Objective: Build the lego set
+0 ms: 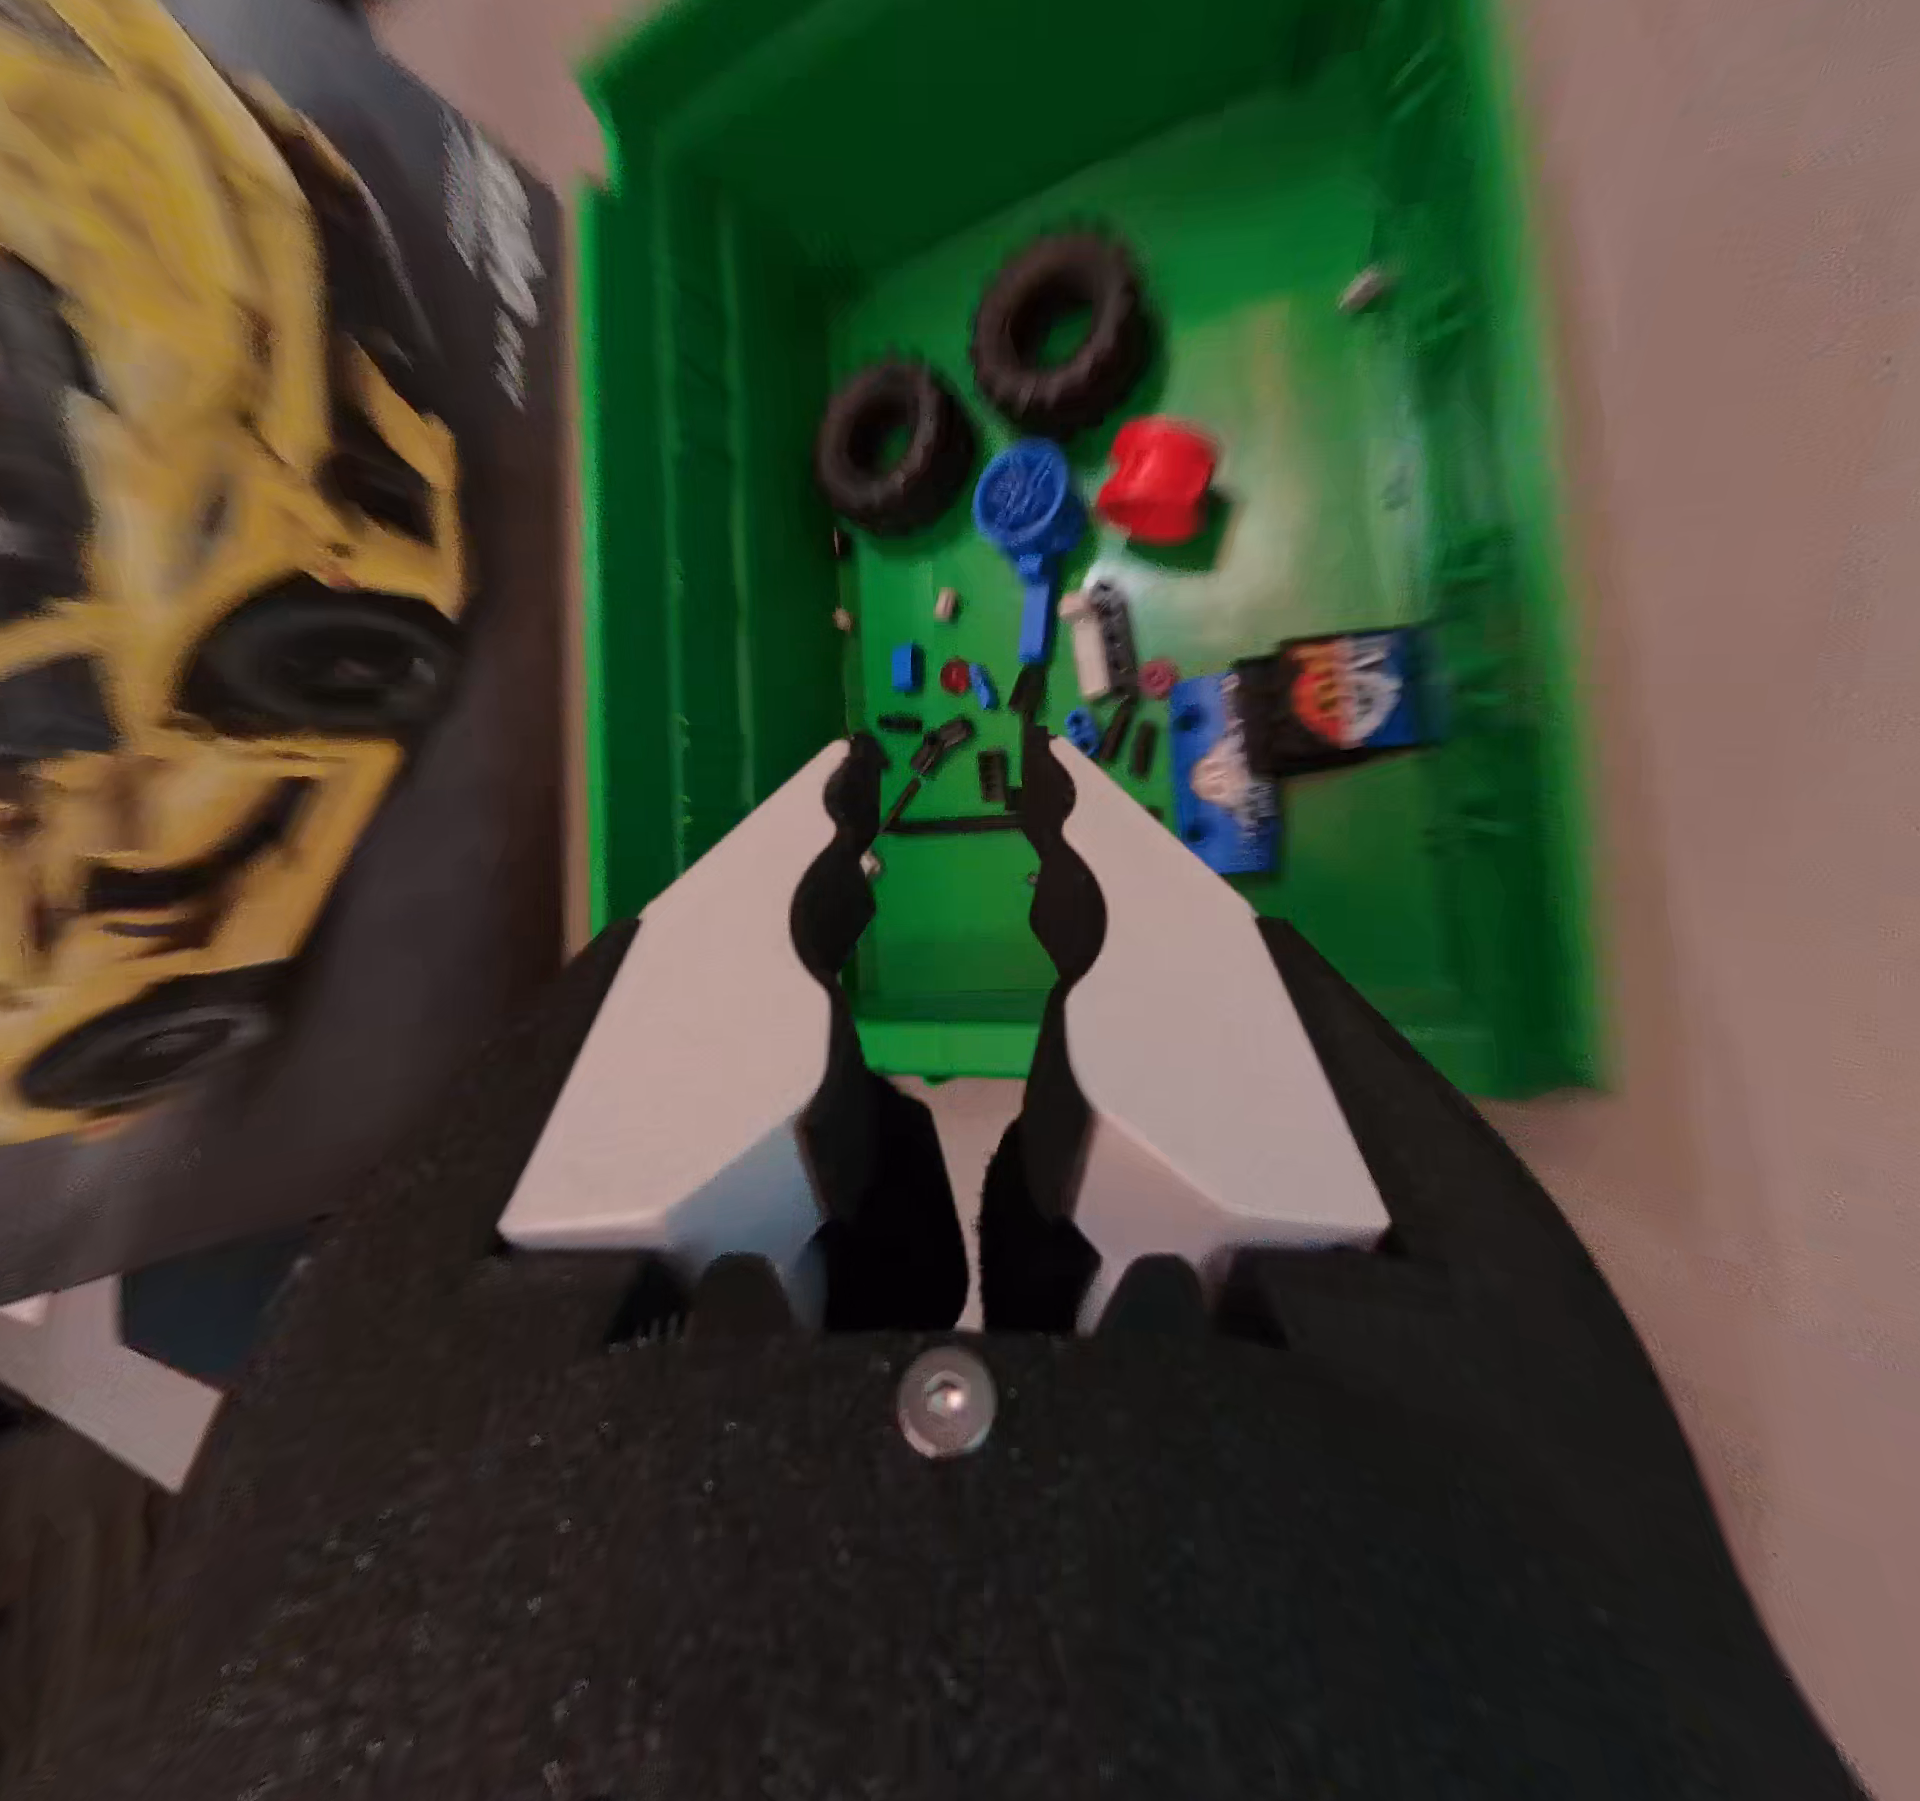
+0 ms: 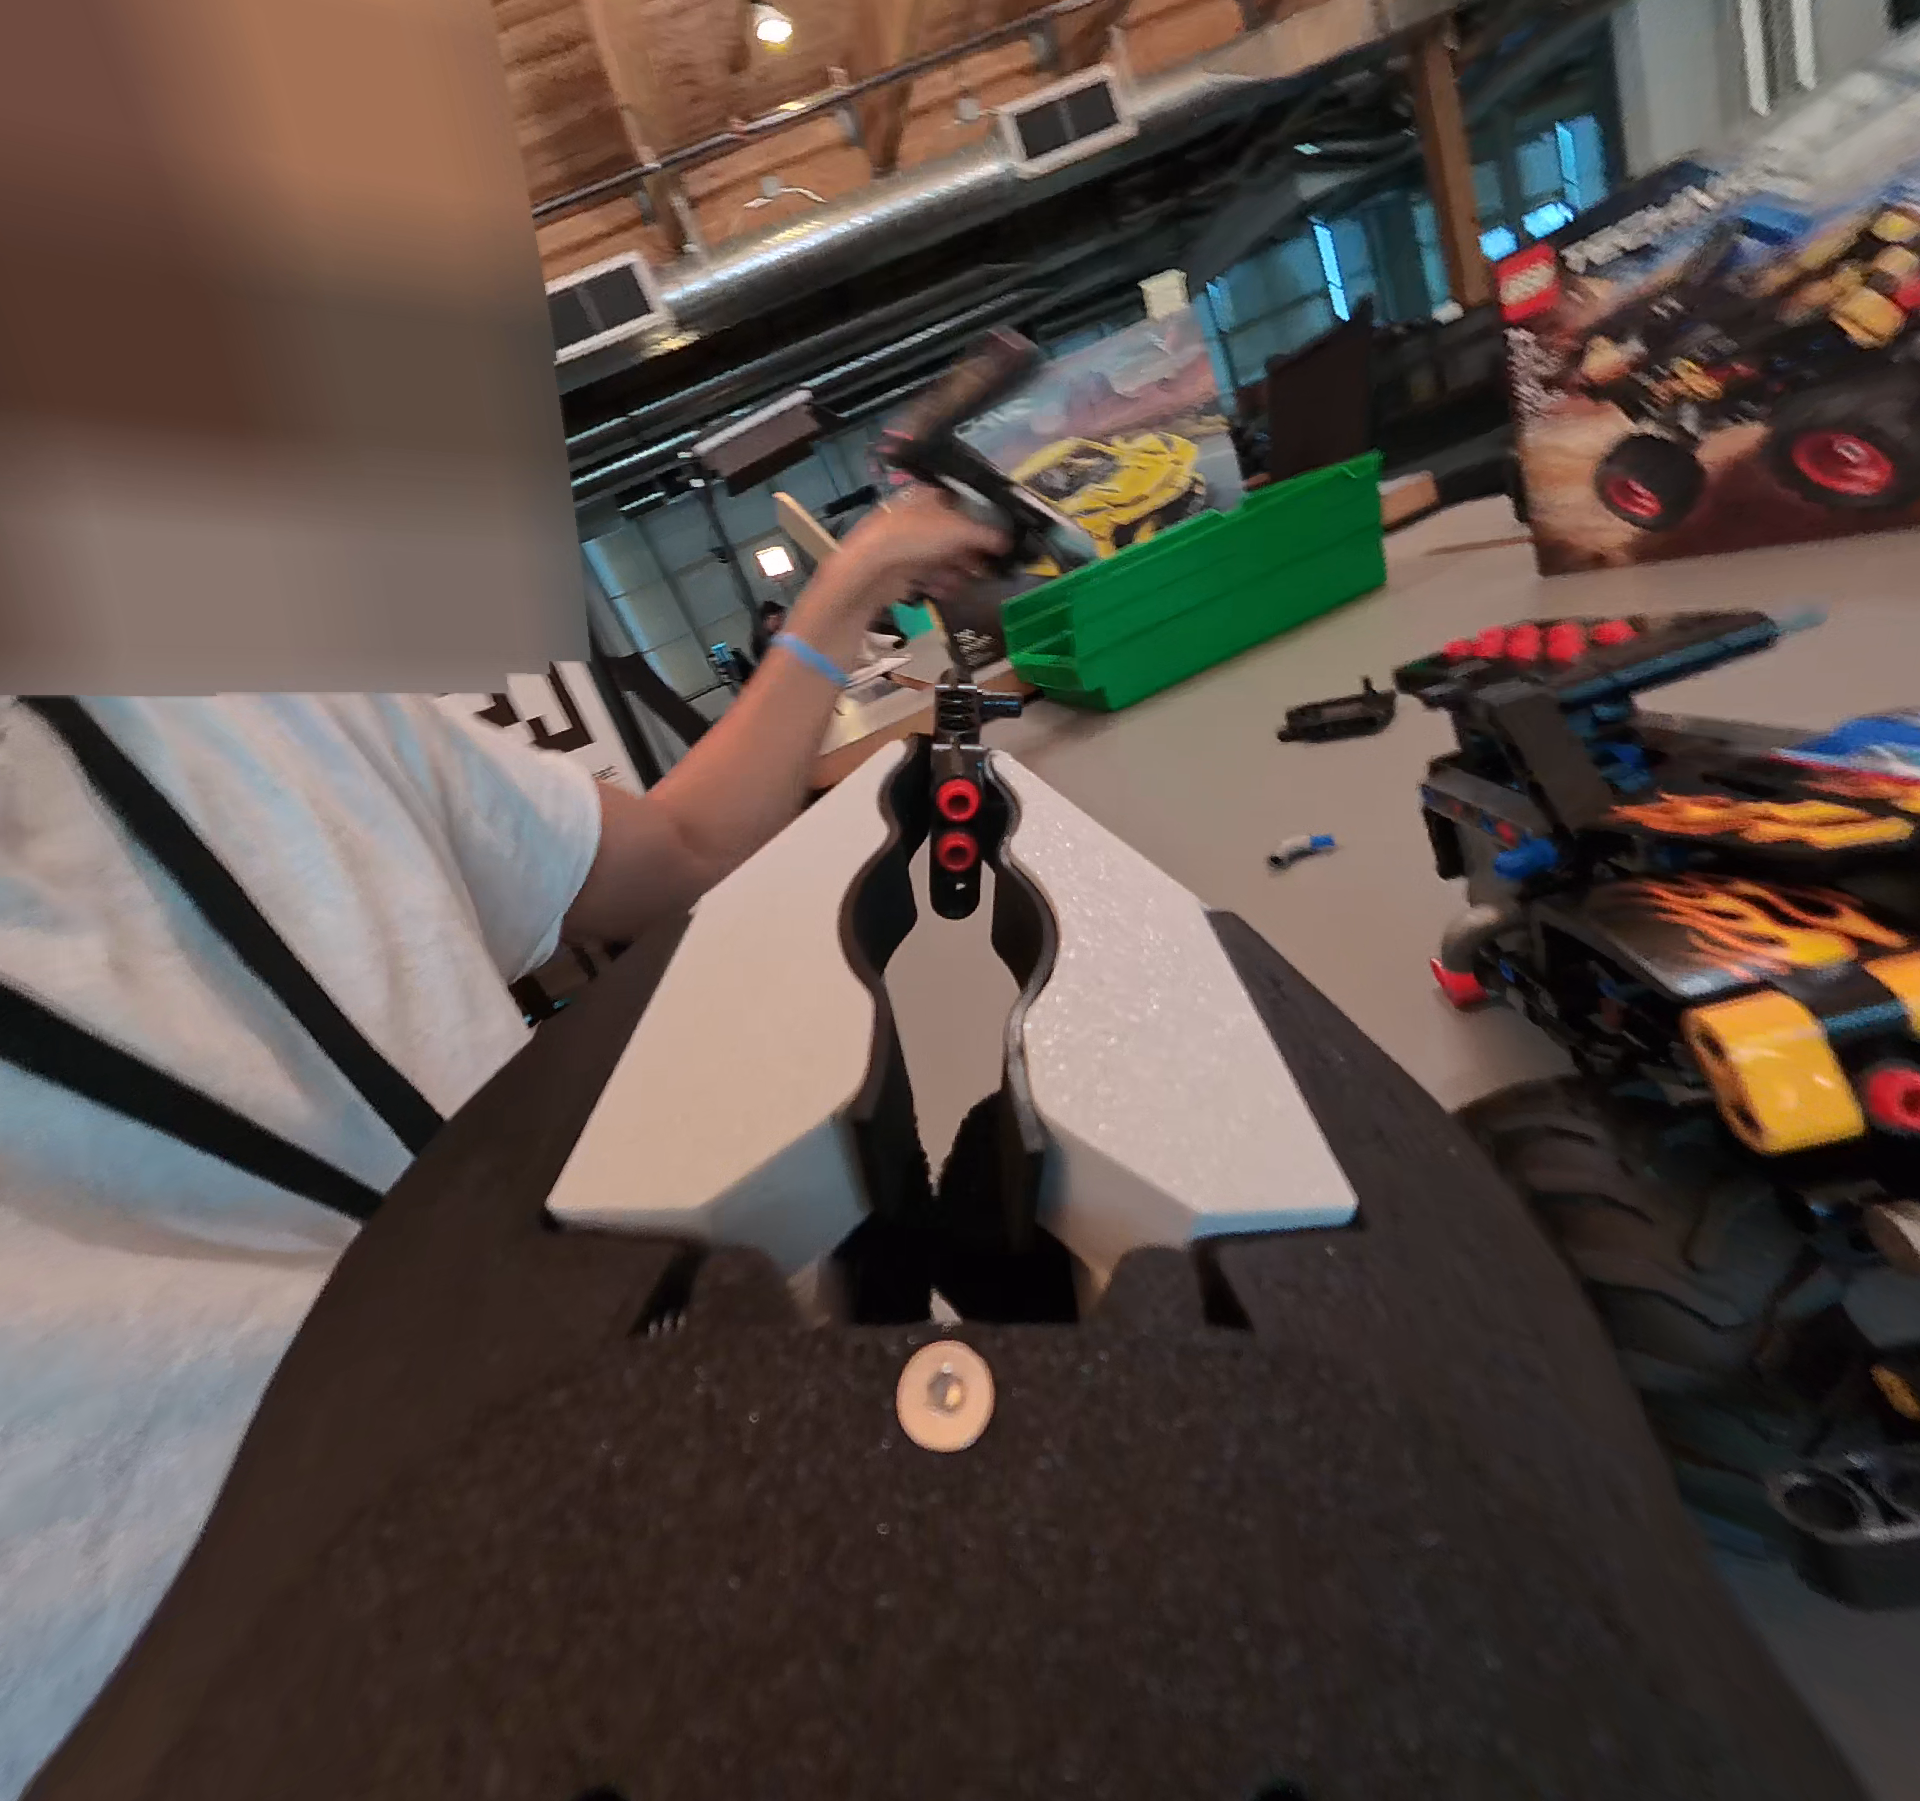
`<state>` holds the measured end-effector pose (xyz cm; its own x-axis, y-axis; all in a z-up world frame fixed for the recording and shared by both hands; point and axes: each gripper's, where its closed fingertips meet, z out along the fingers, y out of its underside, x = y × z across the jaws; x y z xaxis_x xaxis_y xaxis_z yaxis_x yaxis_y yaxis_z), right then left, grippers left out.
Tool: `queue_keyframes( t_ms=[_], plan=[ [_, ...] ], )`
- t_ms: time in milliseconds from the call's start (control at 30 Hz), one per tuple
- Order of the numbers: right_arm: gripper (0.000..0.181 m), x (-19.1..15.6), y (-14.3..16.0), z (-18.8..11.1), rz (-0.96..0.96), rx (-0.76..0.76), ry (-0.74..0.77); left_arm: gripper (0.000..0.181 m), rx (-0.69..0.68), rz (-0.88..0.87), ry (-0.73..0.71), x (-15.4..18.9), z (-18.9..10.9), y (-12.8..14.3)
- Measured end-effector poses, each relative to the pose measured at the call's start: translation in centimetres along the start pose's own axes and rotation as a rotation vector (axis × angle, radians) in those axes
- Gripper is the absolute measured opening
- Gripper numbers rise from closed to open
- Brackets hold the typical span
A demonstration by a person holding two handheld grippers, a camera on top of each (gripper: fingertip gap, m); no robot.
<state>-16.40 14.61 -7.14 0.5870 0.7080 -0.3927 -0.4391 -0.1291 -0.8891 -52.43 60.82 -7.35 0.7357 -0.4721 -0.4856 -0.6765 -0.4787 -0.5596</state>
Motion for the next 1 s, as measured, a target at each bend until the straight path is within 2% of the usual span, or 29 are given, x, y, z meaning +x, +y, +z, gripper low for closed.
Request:
queue_keyframes(
  t_ms=[67, 133, 200, 267, 300, 367, 400, 433, 533, 667, 833, 1000],
  plan=[
    [0.007, 0.9, -0.1, 0.1, 0.035, 0.000, 0.038, 0.026, 0.235, 0.092, 0.097, 5.6, -6.2, -4.1],
    [0.007, 1.7, -0.4, 0.0, 0.070, 0.013, 0.068, 0.021, 0.485, 0.216, 0.332, 14.4, -13.3, -7.5],
    [0.007, 2.2, -0.7, -0.3, 0.096, 0.031, 0.087, 0.018, 0.677, 0.344, 0.634, 23.9, -20.4, -8.5],
    [0.007, 2.6, -0.8, -0.6, 0.113, 0.044, 0.096, 0.015, 0.767, 0.447, 0.996, 33.1, -26.3, -7.3],
    [0.007, 2.6, -0.9, -0.7, 0.118, 0.046, 0.090, 0.017, 0.773, 0.506, 1.160, 37.1, -28.3, -6.0],
    [0.007, 2.5, -0.9, -0.8, 0.115, 0.043, 0.089, 0.020, 0.715, 0.577, 1.374, 43.5, -29.6, -3.6],
    [0.007, 2.4, -0.8, -0.8, 0.110, 0.040, 0.086, 0.032, 0.681, 0.616, 1.459, 46.0, -30.0, -2.4],
    [0.007, 2.3, -0.7, -0.8, 0.103, 0.037, 0.083, 0.035, 0.673, 0.636, 1.525, 47.9, -30.2, -1.6],
    [0.007, 1.8, -0.6, -0.8, 0.073, 0.034, 0.072, 0.033, 0.717, 0.616, 1.605, 50.6, -30.3, -1.4],
    [0.007, 1.7, -0.6, -0.7, 0.078, 0.026, 0.066, 0.024, 0.725, 0.417, 1.787, 50.2, -31.7, -2.5],
    [0.007, 1.8, -0.3, -0.6, 0.087, 0.004, 0.073, 0.015, 0.707, 0.333, 1.851, 49.6, -31.5, -2.4],
    [0.007, 1.5, 0.9, 0.3, 0.046, -0.075, 0.077, 0.008, 0.741, 0.349, 1.844, 49.5, -31.7, -1.8]
  ],
)
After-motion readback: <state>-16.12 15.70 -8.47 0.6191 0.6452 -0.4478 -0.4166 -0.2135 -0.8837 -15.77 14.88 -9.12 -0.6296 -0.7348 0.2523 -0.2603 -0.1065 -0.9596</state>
